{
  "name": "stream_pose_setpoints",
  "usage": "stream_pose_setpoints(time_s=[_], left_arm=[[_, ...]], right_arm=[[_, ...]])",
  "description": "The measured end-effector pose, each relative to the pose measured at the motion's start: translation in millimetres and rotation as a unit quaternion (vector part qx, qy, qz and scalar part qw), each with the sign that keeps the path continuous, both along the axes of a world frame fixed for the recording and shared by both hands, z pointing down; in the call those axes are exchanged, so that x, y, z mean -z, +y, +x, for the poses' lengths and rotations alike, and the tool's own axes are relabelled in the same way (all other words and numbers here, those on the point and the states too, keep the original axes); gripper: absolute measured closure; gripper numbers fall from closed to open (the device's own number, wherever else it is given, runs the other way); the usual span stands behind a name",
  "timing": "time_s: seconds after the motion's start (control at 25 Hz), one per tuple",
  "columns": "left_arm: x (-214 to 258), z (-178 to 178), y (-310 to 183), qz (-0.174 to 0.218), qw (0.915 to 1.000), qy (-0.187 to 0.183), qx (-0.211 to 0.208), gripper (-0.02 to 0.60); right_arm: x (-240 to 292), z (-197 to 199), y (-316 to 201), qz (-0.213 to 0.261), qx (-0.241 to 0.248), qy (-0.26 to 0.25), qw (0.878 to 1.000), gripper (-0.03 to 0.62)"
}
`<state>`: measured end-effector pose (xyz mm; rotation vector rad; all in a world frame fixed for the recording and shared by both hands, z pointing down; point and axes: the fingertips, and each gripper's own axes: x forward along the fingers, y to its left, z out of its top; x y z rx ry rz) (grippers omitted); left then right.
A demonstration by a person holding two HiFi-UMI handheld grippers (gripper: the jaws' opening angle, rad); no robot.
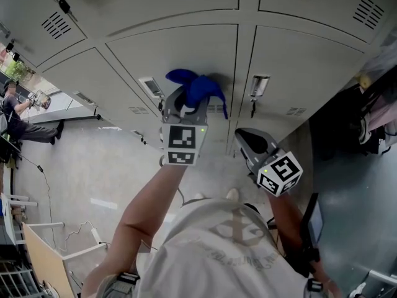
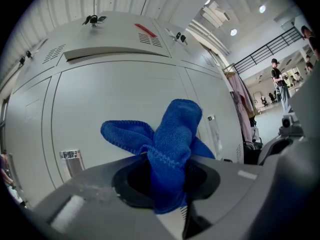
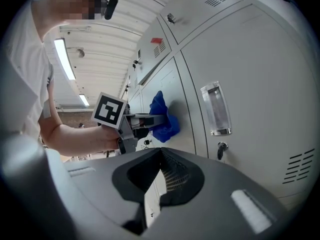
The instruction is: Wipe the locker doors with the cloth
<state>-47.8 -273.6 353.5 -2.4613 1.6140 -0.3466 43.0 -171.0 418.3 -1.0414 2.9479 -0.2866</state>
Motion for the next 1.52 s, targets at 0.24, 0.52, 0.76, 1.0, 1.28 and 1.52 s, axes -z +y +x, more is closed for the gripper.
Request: stream_pose_setpoints(time_s=[0.24,0.52,0.76,1.0,1.28,1.52], left_arm=[[-1,21,1,-0.002,1.0,-0.001,-0.006,0.46],[-2,51,2,-0.003,0.9998,-0.003,-0.021,0.46],[-3,83,3,-0.004,0.9988,-0.011,-0.047,0.462],[7,80,5,0.016,0.9951,-0.021,-0.095,0.46],[-22,94,6,-0.031,0.9903,-0.012,-0.135,0.46],[-24,87,9,-0.037,0.9912,-0.04,-0.121,0.46]], right_arm=[[-3,15,-1,-0.003,0.002,-0.003,1.0,0.588],[-4,30,-2,-0.002,0.009,-0.004,1.0,0.588],[-6,43,-3,-0.005,0.009,-0.007,1.0,0.588],[-3,28,-18,0.017,0.028,-0.01,0.999,0.588],[-10,18,-12,-0.016,0.032,0.002,0.999,0.588],[-4,13,-5,-0.016,0.019,-0.002,1.0,0.588]])
